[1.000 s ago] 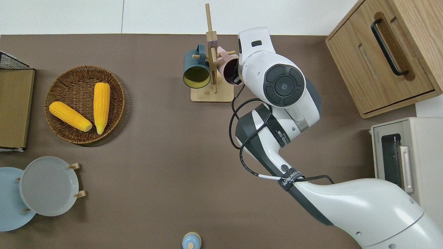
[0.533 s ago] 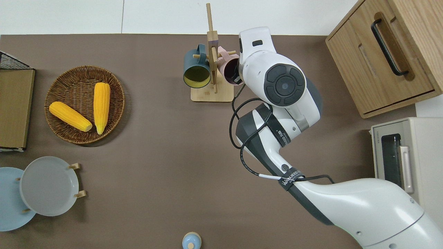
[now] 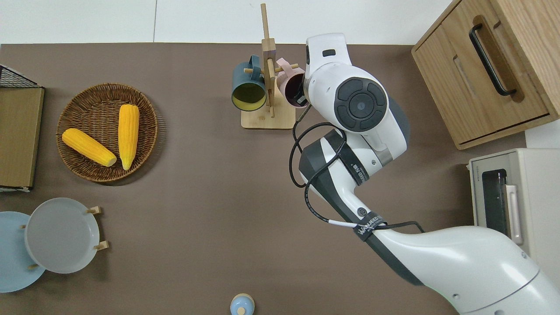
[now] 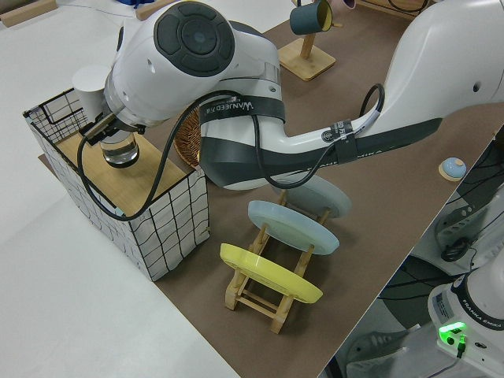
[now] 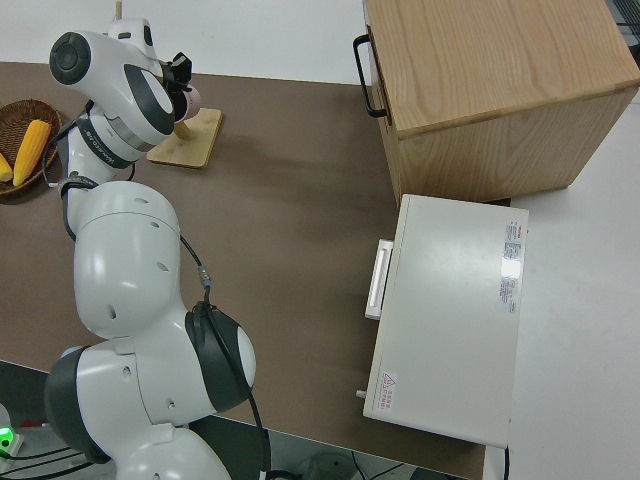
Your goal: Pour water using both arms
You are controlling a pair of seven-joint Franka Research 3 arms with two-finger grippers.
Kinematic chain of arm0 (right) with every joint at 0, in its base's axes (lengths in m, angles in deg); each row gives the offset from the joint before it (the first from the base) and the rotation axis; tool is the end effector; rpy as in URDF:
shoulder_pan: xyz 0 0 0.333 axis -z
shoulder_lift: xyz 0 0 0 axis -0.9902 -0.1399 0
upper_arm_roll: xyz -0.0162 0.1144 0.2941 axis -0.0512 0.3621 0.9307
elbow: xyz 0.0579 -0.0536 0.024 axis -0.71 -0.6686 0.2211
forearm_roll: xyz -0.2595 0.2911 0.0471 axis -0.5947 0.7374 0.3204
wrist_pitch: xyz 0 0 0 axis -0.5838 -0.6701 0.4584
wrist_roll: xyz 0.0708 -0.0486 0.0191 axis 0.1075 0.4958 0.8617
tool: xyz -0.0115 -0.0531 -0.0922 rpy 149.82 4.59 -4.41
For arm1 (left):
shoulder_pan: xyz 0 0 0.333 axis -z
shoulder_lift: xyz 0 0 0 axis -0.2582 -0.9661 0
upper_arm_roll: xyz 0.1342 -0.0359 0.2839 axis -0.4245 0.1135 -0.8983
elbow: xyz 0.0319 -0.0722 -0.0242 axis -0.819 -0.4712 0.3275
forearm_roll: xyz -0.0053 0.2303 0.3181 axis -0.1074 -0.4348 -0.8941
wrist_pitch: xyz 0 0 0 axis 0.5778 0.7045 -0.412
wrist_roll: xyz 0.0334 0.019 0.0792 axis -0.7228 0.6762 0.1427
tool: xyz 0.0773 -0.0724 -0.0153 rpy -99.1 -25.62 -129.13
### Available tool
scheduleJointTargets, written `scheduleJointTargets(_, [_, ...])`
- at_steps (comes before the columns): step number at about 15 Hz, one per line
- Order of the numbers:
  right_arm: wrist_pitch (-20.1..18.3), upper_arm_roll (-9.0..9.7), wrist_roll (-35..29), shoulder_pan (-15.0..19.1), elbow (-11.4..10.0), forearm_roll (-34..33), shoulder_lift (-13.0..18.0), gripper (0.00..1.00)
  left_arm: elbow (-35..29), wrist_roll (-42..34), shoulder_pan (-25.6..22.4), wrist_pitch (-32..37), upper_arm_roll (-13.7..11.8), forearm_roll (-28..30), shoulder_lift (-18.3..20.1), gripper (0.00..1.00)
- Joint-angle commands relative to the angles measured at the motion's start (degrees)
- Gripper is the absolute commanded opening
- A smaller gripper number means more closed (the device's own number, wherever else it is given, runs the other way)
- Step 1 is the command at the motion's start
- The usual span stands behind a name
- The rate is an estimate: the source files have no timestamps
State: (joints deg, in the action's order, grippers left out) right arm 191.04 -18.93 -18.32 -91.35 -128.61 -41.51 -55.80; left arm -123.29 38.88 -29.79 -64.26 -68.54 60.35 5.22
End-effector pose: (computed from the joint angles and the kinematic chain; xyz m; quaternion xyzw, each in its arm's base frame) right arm 0.7023 0.2923 0.4572 0.8638 0.4261 0.2541 0.0875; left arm 0.6038 0.3655 0.5243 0.9401 0.0292 0.3390 0.0210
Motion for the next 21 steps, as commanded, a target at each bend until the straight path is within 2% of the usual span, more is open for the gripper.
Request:
scheduleJointTargets(1, [-1.4,0.72,-3.5,0.5,0.0,-0.6,0.7,0.01,2.6,3.5,0.0,3.5,-0.2,-2.9,1.5,0.0])
scheduleJointTargets(8, [-3.4,0.89,-3.6,1.1,0.0,-0.6,1.6,0.01,2.9,4.4,-0.4,5.8,-0.3,-4.7,3.0,0.0])
scheduleJointTargets(12, [-6.4,1.24,-3.3,1.6,0.1,-0.7,1.9,0.008,2.9,6.1,-0.4,7.0,-0.2,-6.6,3.9,0.0])
scheduleJointTargets(21, [-7.1,1.07,0.3,3.8,0.1,0.3,4.1,0.006,2.9,6.9,0.0,8.0,-0.1,-7.8,6.1,0.0])
